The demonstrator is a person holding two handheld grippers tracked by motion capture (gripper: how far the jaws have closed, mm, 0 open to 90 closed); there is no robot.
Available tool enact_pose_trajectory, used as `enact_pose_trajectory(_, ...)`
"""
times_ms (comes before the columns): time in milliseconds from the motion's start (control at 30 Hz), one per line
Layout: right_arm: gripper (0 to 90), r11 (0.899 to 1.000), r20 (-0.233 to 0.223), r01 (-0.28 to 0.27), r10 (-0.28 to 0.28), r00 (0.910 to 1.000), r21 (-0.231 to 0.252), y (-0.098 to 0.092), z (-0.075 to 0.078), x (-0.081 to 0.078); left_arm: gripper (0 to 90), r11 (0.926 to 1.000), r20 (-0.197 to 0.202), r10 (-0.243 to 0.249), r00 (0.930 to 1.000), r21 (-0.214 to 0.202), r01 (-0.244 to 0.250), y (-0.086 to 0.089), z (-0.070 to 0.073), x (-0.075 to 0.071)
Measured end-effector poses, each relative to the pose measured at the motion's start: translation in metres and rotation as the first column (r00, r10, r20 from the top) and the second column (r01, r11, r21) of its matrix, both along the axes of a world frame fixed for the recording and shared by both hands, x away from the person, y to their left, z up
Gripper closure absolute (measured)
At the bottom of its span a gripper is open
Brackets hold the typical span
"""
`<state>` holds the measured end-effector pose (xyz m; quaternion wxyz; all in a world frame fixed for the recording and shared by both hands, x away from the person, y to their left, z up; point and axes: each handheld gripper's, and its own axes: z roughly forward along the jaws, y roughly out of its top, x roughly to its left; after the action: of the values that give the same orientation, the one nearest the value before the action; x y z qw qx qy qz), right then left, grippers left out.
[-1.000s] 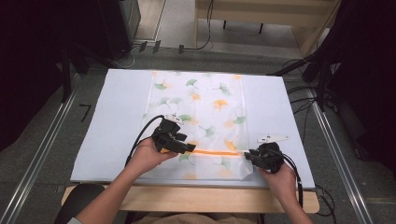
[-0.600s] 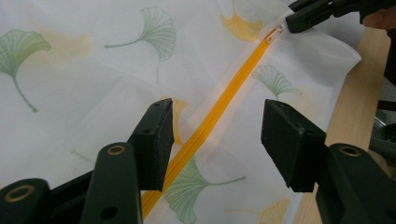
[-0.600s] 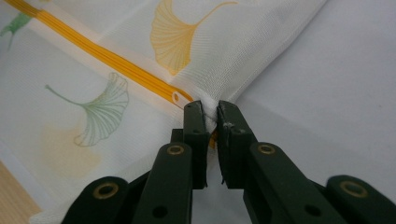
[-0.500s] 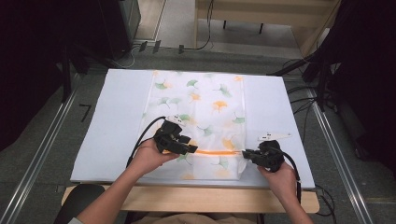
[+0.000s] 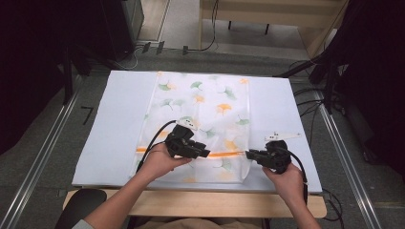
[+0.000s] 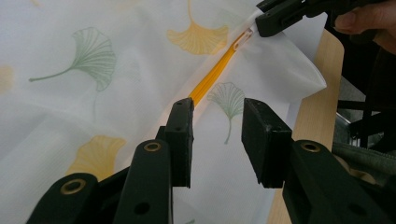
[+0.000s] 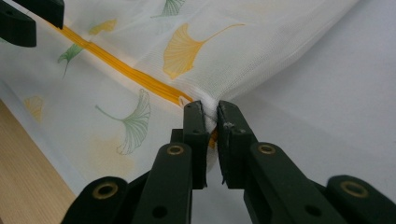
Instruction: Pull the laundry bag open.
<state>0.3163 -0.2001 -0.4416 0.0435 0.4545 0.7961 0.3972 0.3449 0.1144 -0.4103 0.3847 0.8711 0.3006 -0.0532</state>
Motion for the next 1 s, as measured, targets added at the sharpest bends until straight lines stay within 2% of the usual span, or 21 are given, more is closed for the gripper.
enact_pose_trajectory(100, 84.5, 1.000, 0.011, -0.011, 0.011, 0.9999, -0.005, 0.003, 0.003, 0.000, 65.3, 0.9999, -0.001, -0.016, 0.9999, -0.001, 0.016, -0.007, -0.001, -0.001)
enact_pose_trajectory(167, 84.5, 1.000, 0.019, -0.018, 0.018, 0.9997, -0.014, 0.006, 0.005, -0.001, 65.3, 0.9995, 0.004, -0.025, 0.9997, 0.021, 0.025, -0.013, -0.002, -0.001)
enact_pose_trajectory(233, 84.5, 1.000, 0.021, -0.024, 0.025, 0.9995, -0.018, 0.007, 0.006, -0.001, 65.2, 0.9993, 0.006, -0.026, 0.9996, 0.025, 0.026, -0.014, -0.002, -0.001)
enact_pose_trajectory(267, 84.5, 0.999, 0.021, -0.024, 0.025, 0.9995, -0.021, 0.008, 0.006, -0.001, 65.3, 0.9994, 0.004, -0.031, 0.9995, 0.015, 0.030, -0.016, -0.003, -0.002)
enact_pose_trajectory(433, 84.5, 0.999, 0.021, -0.038, 0.038, 0.9990, -0.012, 0.009, 0.008, -0.002, 65.9, 0.9992, 0.026, -0.035, 0.9991, 0.019, 0.035, -0.023, -0.002, -0.003)
enact_pose_trajectory(533, 84.5, 0.999, 0.022, -0.042, 0.043, 0.9988, -0.010, 0.011, 0.008, -0.002, 68.2, 0.9993, 0.023, -0.033, 0.9992, 0.016, 0.033, -0.028, -0.002, -0.002)
enact_pose_trajectory(633, 84.5, 0.999, 0.023, -0.049, 0.050, 0.9985, -0.009, 0.013, 0.009, -0.002, 68.5, 0.9986, 0.028, -0.039, 0.9988, 0.036, 0.038, -0.034, -0.003, -0.002)
enact_pose_trajectory(733, 84.4, 0.998, 0.026, -0.058, 0.058, 0.9980, -0.010, 0.015, 0.009, -0.002, 68.5, 0.9989, 0.033, -0.039, 0.9987, 0.028, 0.039, -0.039, -0.006, -0.003)
enact_pose_trajectory(867, 84.4, 0.998, 0.028, -0.062, 0.062, 0.9977, -0.004, 0.016, 0.009, -0.002, 68.8, 0.9985, 0.041, -0.052, 0.9978, 0.020, 0.051, -0.044, -0.008, -0.003)
enact_pose_trajectory(1000, 84.4, 0.998, 0.026, -0.061, 0.061, 0.9978, 0.002, 0.017, 0.010, -0.002, 71.2, 0.9966, 0.043, -0.078, 0.9961, 0.031, 0.076, -0.052, -0.010, -0.004)
